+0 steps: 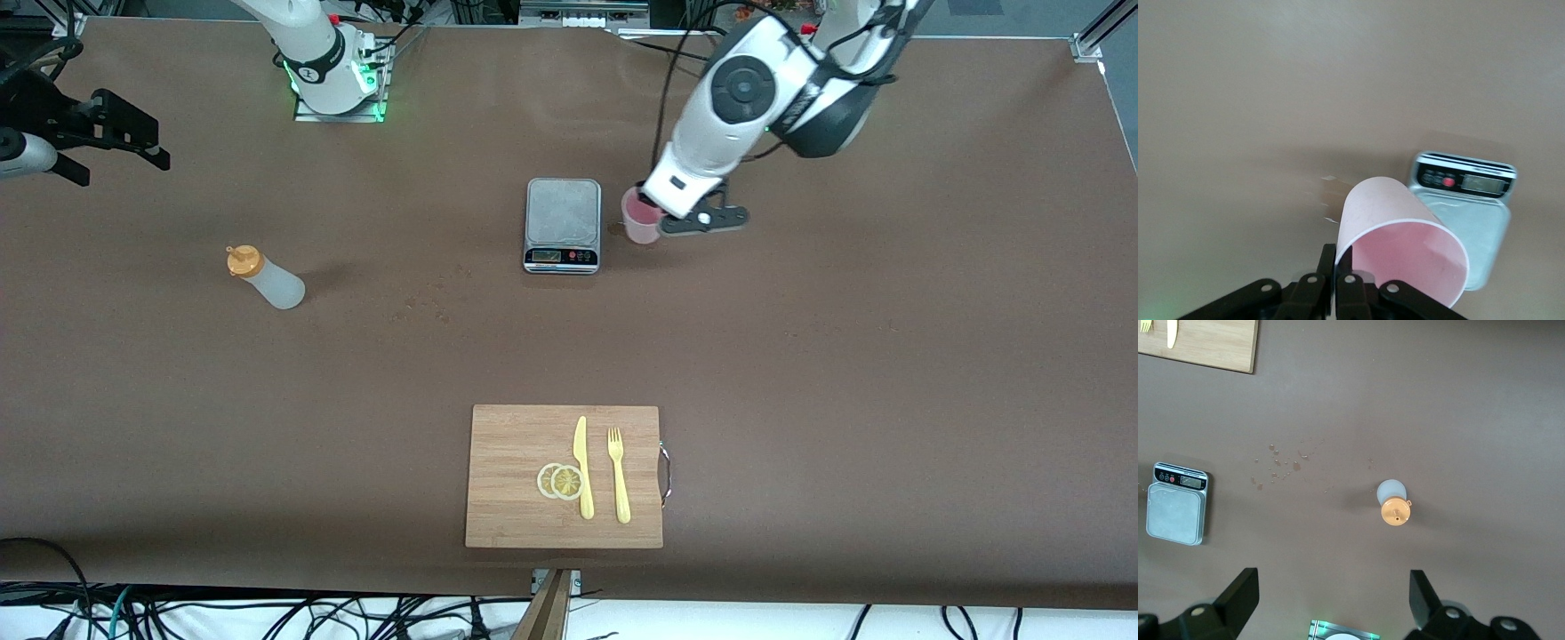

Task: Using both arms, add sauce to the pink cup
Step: 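Carry the pink cup with the left gripper onto the scale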

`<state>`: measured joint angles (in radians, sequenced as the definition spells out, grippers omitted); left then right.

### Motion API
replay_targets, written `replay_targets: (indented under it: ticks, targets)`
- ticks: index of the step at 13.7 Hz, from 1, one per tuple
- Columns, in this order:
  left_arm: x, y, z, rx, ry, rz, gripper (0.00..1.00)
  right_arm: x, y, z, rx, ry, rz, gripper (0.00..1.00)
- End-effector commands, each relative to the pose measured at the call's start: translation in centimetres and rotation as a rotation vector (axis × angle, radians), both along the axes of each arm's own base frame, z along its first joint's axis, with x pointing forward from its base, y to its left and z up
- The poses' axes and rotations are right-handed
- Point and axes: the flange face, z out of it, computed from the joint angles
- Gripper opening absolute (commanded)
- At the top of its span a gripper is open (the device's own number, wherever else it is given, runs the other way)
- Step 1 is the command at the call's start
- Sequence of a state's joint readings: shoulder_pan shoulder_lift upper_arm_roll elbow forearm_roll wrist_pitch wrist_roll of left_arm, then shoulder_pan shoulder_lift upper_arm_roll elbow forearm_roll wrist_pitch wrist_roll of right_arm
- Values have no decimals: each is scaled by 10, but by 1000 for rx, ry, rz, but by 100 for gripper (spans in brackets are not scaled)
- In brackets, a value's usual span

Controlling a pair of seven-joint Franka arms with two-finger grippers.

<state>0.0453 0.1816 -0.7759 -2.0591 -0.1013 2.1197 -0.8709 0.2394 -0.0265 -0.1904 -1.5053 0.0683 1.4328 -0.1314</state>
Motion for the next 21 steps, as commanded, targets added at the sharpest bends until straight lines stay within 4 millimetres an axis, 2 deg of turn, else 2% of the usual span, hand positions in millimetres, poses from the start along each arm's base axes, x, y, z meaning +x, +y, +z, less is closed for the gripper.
replay_targets:
  ticks: [1, 2, 5, 6, 10, 11, 12, 13, 16, 17, 19, 21]
  targets:
    - [-12, -52, -37, -81, 52, 79, 0, -3, 13, 2, 7, 4, 37, 100]
    - [-23, -69, -48, -92, 63, 108, 0, -3, 12, 2, 7, 5, 36, 100]
    - [-37, -84, -74, -76, 87, 94, 0, -2, 13, 2, 7, 4, 34, 100]
    - [-56, -99, -78, -68, 98, 73, 0, -2, 13, 2, 6, 4, 33, 100]
    - [-57, -98, -93, -40, 102, 70, 0, 0, 13, -2, 7, 9, 34, 100]
    - [-57, -98, -94, -39, 102, 71, 4, 0, 13, -2, 8, 9, 51, 100]
    - [-56, -97, -94, -38, 103, 72, 36, -2, 14, 0, 12, 8, 92, 100]
    - [-54, -96, -94, -38, 101, 75, 99, -5, 13, 0, 15, 17, 145, 100]
    - [-37, -90, -61, -34, 67, 89, 100, -4, 10, -1, 53, 11, 254, 100]
    - [-27, -86, -37, -11, 63, 90, 100, -3, 4, -1, 65, 1, 308, 100]
    - [6, -65, 17, 69, 112, 91, 100, 2, -16, -8, 103, -12, 434, 100]
    - [47, -29, 65, 135, 96, 60, 100, 6, -35, -19, 163, -24, 564, 100]
